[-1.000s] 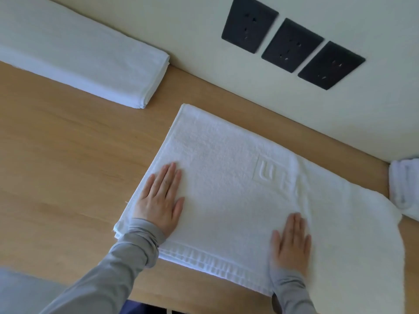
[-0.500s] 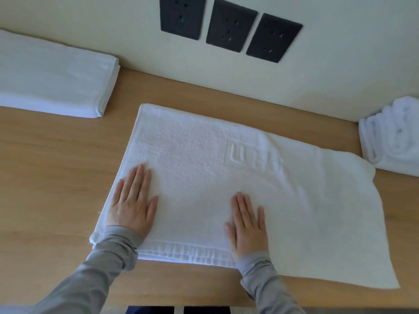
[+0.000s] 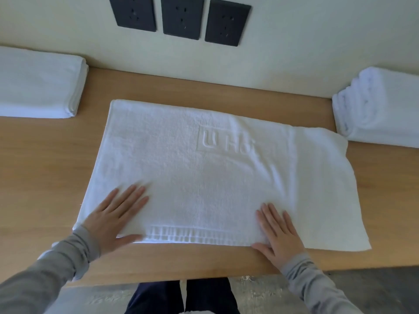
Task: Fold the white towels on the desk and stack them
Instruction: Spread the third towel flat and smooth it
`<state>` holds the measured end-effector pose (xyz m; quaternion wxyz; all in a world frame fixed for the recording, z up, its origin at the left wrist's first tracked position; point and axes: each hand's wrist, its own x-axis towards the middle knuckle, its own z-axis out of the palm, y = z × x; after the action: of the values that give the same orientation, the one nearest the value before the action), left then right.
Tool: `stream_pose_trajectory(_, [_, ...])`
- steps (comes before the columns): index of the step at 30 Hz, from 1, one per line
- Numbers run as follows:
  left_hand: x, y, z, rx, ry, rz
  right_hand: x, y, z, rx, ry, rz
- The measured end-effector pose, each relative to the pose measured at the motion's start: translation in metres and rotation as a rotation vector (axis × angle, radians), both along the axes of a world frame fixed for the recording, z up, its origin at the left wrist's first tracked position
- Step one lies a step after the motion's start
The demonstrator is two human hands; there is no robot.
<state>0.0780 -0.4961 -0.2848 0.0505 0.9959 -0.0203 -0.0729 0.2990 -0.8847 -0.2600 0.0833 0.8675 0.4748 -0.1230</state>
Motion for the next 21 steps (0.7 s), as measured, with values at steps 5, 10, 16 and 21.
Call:
stream_pose_trajectory(5, [-0.01, 0.009, 0.004, 0.029, 0.007, -0.086, -0.002, 0.012, -0.005, 0.104, -0.08, 0.179])
stream_pose_trajectory(10, [-0.011, 0.013, 0.005, 0.055, -0.053, -0.146, -0.004, 0.013, -0.005, 0.175, -0.165, 0.217])
stream_pose_trajectory(16, [-0.015, 0.012, 0.005, 0.1, -0.07, -0.161, -0.021, 0.021, -0.01, 0.285, -0.287, 0.234])
stream_pose_trajectory(21, [-0.015, 0.011, 0.008, 0.107, -0.119, -0.159, -0.036, 0.039, -0.014, 0.357, -0.356, 0.328])
